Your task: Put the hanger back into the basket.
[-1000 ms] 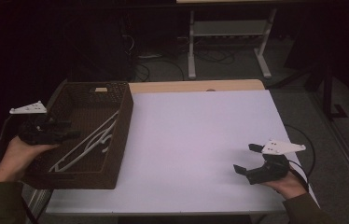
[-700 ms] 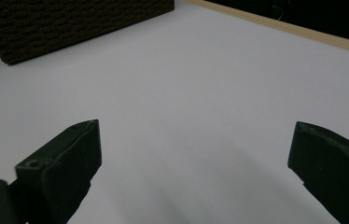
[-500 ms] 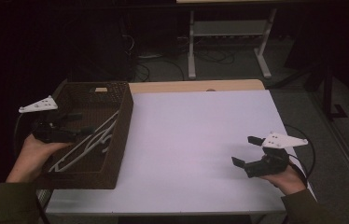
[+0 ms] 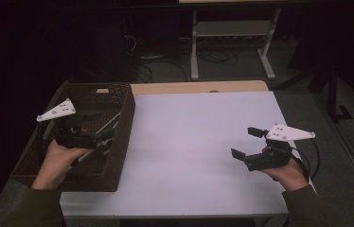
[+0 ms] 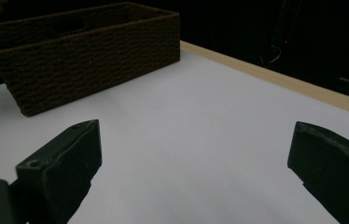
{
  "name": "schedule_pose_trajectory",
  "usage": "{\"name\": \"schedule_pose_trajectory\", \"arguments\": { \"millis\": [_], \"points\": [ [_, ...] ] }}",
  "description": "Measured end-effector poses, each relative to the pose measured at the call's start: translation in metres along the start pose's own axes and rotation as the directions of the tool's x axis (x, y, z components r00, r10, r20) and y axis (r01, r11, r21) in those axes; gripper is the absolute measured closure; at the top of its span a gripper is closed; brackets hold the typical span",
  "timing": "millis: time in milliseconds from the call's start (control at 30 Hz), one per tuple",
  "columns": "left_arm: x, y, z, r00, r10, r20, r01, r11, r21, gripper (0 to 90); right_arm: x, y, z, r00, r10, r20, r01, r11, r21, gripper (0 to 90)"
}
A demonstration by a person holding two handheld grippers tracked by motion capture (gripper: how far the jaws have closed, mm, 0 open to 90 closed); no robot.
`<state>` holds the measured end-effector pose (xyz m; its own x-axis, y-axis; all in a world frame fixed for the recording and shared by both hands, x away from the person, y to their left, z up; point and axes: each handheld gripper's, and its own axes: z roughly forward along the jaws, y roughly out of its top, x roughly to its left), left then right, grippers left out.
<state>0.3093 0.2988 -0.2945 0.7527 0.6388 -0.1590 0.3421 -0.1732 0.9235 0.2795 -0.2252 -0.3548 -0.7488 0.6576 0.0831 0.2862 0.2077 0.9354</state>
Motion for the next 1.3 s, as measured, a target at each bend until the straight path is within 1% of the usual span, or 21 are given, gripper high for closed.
{"name": "schedule_pose_trajectory", "arguments": {
  "millis": [33, 167, 333, 367, 400, 533, 600, 667, 700, 800, 867, 967, 1000, 1067, 1233, 1300],
  "points": [
    [-0.002, -0.001, 0.003, 1.0, -0.002, 0.004, 0.002, 1.0, -0.009, 3.0, 0.0, 0.002, 0.0, 1.0, 0.003, -0.004, -0.003, 1.0, -0.008, 2.4],
    [-0.01, -0.002, 0.009, 0.9997, 0.015, 0.016, -0.015, 0.9997, -0.022, 2.8, 0.0, 0.01, -0.002, 0.9999, 0.001, -0.013, -0.002, 0.999, -0.033, 2.3],
    [-0.016, -0.005, 0.016, 0.9994, 0.007, 0.035, -0.005, 0.9977, -0.068, 2.8, 0.001, 0.017, -0.002, 0.9998, 0.009, -0.017, -0.01, 0.998, -0.067, 2.2],
    [-0.016, -0.006, 0.017, 0.9991, 0.012, 0.042, -0.01, 0.9977, -0.067, 2.8, 0.001, 0.018, -0.002, 0.9997, 0.012, -0.019, -0.013, 0.997, -0.071, 2.2],
    [-0.018, -0.007, 0.019, 0.9987, 0.01, 0.05, -0.006, 0.9975, -0.07, 2.8, 0.001, 0.019, -0.002, 0.9998, 0.013, -0.018, -0.014, 0.997, -0.081, 2.2],
    [-0.021, -0.012, 0.025, 0.9975, 0.027, 0.066, -0.022, 0.997, -0.074, 2.8, 0.002, 0.025, -0.003, 0.9997, 0.021, -0.016, -0.023, 0.994, -0.109, 2.0],
    [-0.023, -0.013, 0.027, 0.9968, 0.025, 0.077, -0.018, 0.996, -0.088, 2.8, 0.001, 0.027, -0.004, 0.9995, 0.027, -0.016, -0.029, 0.991, -0.13, 1.9],
    [-0.024, -0.015, 0.028, 0.9963, 0.031, 0.08, -0.023, 0.995, -0.097, 2.8, 0.0, 0.029, -0.004, 0.9993, 0.034, -0.013, -0.036, 0.989, -0.145, 1.7],
    [-0.025, -0.016, 0.029, 0.9958, 0.029, 0.087, -0.02, 0.9951, -0.097, 2.8, -0.001, 0.03, -0.004, 0.9993, 0.034, -0.014, -0.036, 0.988, -0.151, 1.4],
    [-0.026, -0.02, 0.032, 0.9958, 0.029, 0.088, -0.02, 0.9947, -0.101, 2.8, -0.001, 0.034, -0.004, 0.9992, 0.039, -0.007, -0.039, 0.986, -0.164, 1.2],
    [-0.027, -0.022, 0.034, 0.9958, 0.026, 0.088, -0.017, 0.9945, -0.103, 2.8, 0.0, 0.035, -0.005, 0.9995, 0.032, -0.006, -0.033, 0.983, -0.179, 1.0],
    [-0.028, -0.024, 0.035, 0.9958, 0.03, 0.087, -0.021, 0.9941, -0.106, 2.8, 0.0, 0.038, -0.005, 0.9996, 0.029, 0.002, -0.028, 0.98, -0.197, 0.9],
    [-0.028, -0.024, 0.036, 0.9957, 0.035, 0.086, -0.026, 0.9939, -0.107, 2.8, 0.0, 0.039, -0.006, 0.9994, 0.036, -0.002, -0.035, 0.979, -0.2, 0.9],
    [-0.029, -0.025, 0.036, 0.9959, 0.039, 0.081, -0.03, 0.9934, -0.111, 2.8, 0.0, 0.041, -0.007, 0.9996, 0.027, 0.006, -0.025, 0.977, -0.211, 0.9],
    [-0.029, -0.027, 0.037, 0.9959, 0.036, 0.083, -0.027, 0.9931, -0.114, 2.8, -0.001, 0.047, -0.009, 0.9998, 0.019, 0.009, -0.017, 0.972, -0.234, 0.9],
    [-0.029, -0.028, 0.037, 0.996, 0.037, 0.082, -0.027, 0.993, -0.115, 2.8, -0.001, 0.048, -0.01, 0.9998, 0.018, 0.01, -0.015, 0.972, -0.236, 0.9]
  ]
}}
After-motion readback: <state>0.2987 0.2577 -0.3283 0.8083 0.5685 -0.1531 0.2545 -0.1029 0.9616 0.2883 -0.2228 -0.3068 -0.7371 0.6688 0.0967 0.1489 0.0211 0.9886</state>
